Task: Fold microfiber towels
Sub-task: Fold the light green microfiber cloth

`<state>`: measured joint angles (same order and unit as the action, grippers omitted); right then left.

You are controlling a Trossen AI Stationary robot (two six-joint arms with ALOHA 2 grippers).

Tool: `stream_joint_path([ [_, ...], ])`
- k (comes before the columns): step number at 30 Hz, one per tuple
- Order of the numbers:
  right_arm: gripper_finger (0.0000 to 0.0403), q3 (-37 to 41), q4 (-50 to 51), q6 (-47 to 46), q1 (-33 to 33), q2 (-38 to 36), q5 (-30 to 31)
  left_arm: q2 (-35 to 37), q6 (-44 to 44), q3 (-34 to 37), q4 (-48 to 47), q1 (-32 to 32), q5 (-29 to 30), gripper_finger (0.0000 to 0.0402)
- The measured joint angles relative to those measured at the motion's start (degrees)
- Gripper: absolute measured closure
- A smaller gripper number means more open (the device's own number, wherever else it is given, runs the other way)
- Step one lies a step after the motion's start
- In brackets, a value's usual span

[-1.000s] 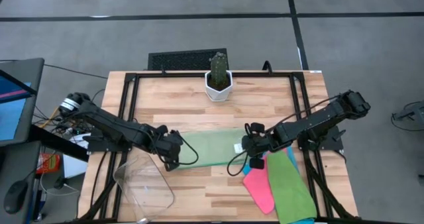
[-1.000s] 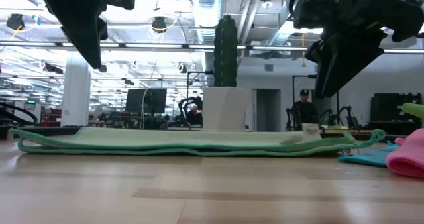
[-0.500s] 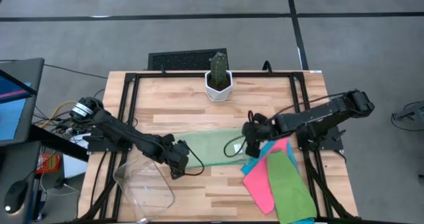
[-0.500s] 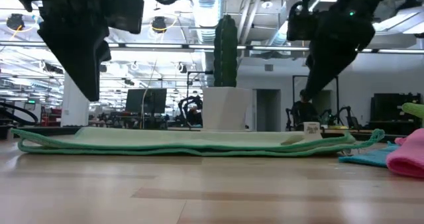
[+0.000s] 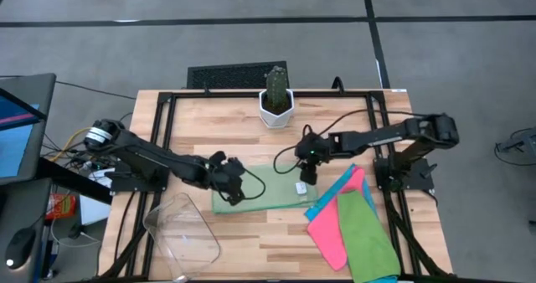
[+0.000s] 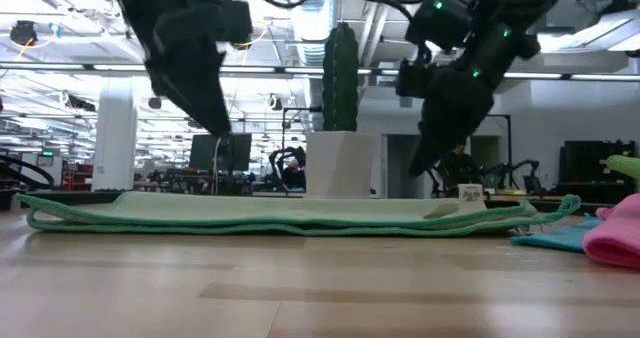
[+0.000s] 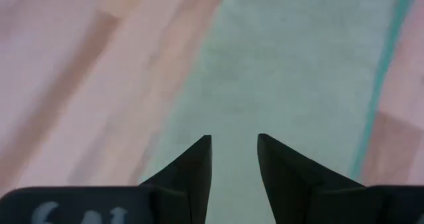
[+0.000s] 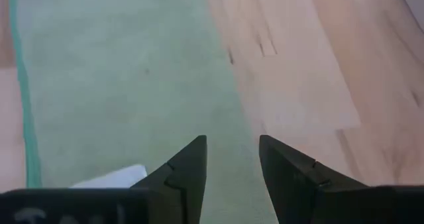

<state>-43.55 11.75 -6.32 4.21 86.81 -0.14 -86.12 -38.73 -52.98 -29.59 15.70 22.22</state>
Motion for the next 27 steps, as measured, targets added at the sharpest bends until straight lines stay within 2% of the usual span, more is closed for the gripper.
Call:
stream_joint_path([
  [3,0.0247,2.69,-3.61,-0.90,0.62,-0.24,0.32,0.02,-1.28,5.01,6.71,-0.89,-0.51,0.0287],
  [9,0.0258,7.48,-5.79,-2.68,2.32,-0.27,0.37,0.05,-4.34,10.61,10.45,-2.64,-0.51,0.0287],
  [18,0.0275,12.60,-9.99,-4.24,2.32,-0.25,2.33,-0.18,-5.29,14.97,15.84,-3.85,-1.99,0.0287],
  [27,0.0281,12.60,-8.99,-5.74,2.69,-0.73,2.95,-0.22,-7.00,17.87,16.88,-5.27,-3.94,0.0288],
])
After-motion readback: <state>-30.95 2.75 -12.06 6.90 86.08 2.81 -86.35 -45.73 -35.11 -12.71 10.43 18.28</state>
